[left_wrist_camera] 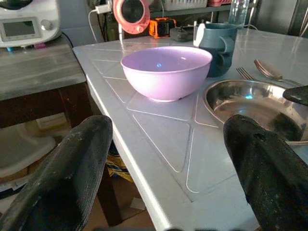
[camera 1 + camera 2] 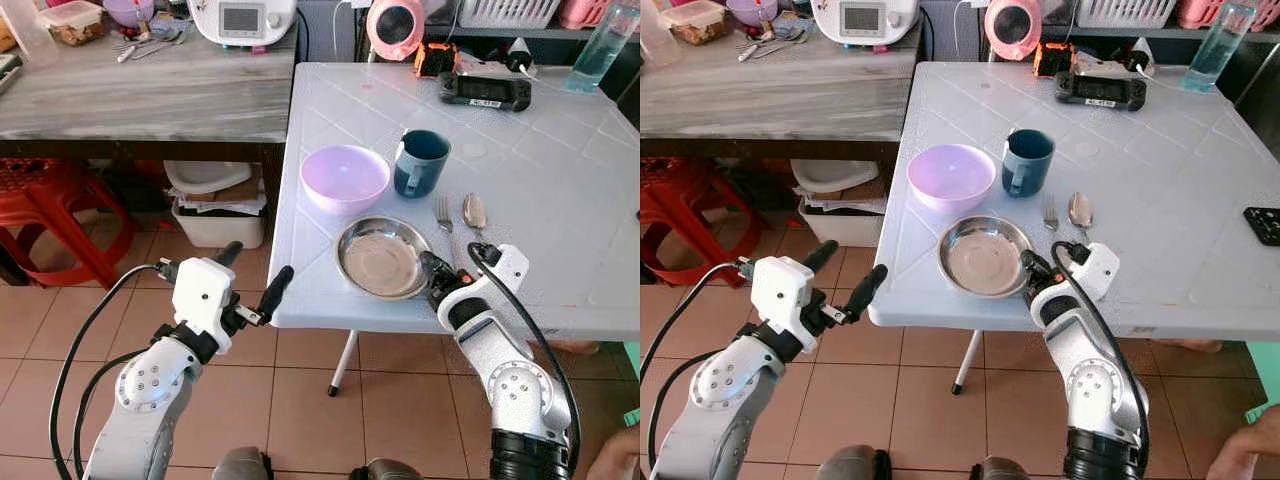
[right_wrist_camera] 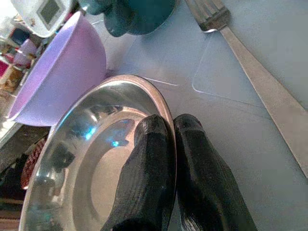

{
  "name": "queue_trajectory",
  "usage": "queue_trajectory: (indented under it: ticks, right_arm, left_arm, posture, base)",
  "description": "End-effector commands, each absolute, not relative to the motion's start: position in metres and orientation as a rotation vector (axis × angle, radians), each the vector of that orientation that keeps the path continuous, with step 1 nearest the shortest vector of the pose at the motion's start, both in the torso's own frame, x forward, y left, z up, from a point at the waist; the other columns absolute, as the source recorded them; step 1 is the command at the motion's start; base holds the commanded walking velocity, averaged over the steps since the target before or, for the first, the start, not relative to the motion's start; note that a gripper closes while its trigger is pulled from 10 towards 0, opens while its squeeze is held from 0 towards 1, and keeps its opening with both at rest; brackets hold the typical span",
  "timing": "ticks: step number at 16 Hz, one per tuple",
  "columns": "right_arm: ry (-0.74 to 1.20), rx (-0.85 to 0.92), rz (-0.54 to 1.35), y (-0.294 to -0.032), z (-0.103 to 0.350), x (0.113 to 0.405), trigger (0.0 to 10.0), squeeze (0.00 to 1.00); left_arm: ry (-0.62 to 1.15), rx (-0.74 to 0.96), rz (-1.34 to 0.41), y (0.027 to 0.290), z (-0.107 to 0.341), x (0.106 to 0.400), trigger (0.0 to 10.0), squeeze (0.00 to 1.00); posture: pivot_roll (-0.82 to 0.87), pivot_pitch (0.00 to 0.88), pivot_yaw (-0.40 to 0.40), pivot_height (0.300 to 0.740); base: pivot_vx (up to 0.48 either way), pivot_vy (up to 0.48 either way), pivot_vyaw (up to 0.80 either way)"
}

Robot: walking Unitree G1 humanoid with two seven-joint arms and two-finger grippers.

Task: Setting the table

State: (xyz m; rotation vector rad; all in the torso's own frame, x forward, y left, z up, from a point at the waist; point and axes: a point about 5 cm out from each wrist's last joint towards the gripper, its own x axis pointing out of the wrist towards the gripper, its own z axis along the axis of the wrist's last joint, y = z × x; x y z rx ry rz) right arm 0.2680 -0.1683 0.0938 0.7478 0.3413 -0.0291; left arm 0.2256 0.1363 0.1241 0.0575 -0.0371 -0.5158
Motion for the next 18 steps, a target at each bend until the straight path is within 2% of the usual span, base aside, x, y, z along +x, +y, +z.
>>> queue_trajectory:
  ticks: [1,2,3,4,5,6,13,18]
  right_arm:
    - [0.492,0.781,-0.156,-0.172,0.063,0.251,0.0,0.00]
    - [0.500,0.784,-0.165,-0.170,0.063,0.248,0.0,0.00]
    - [0.504,0.788,-0.167,-0.167,0.063,0.244,0.9,0.00]
    - [0.508,0.780,-0.156,-0.163,0.065,0.242,4.0,0.00]
    - [0.516,0.790,-0.170,-0.160,0.065,0.238,10.0,0.16]
    - [0.519,0.793,-0.168,-0.158,0.065,0.236,10.0,1.00]
    - [0.464,0.718,-0.132,-0.160,0.078,0.242,10.0,1.00]
    - [0.432,0.725,-0.090,-0.152,0.088,0.250,10.0,1.00]
  left_arm:
    - [-0.041,0.056,-0.521,0.135,0.124,0.226,10.0,0.00]
    - [-0.042,0.056,-0.523,0.135,0.124,0.226,10.0,0.00]
    - [-0.043,0.055,-0.524,0.134,0.123,0.226,10.0,0.00]
    - [-0.044,0.053,-0.526,0.133,0.123,0.227,10.0,0.00]
    - [-0.045,0.049,-0.529,0.132,0.123,0.228,10.0,0.00]
    - [-0.047,0.047,-0.535,0.131,0.123,0.228,10.0,0.00]
    - [-0.046,0.044,-0.536,0.131,0.122,0.228,10.0,0.00]
    - [-0.046,0.048,-0.537,0.131,0.123,0.229,10.0,0.00]
  posture:
    - [0.06,0.055,0.020,0.740]
    - [0.05,0.052,0.020,0.740]
    - [0.05,0.051,0.020,0.740]
    - [0.05,0.050,0.020,0.740]
    - [0.04,0.048,0.019,0.740]
    - [0.04,0.047,0.018,0.740]
    - [0.04,0.052,0.019,0.740]
    - [0.05,0.054,0.024,0.740]
  base:
    - [0.000,0.000,0.00]
    - [0.000,0.000,0.00]
    - [0.000,0.000,0.00]
    - [0.000,0.000,0.00]
    - [0.000,0.000,0.00]
    - [0.000,0.000,0.00]
    - [0.000,0.000,0.00]
    - [0.000,0.000,0.00]
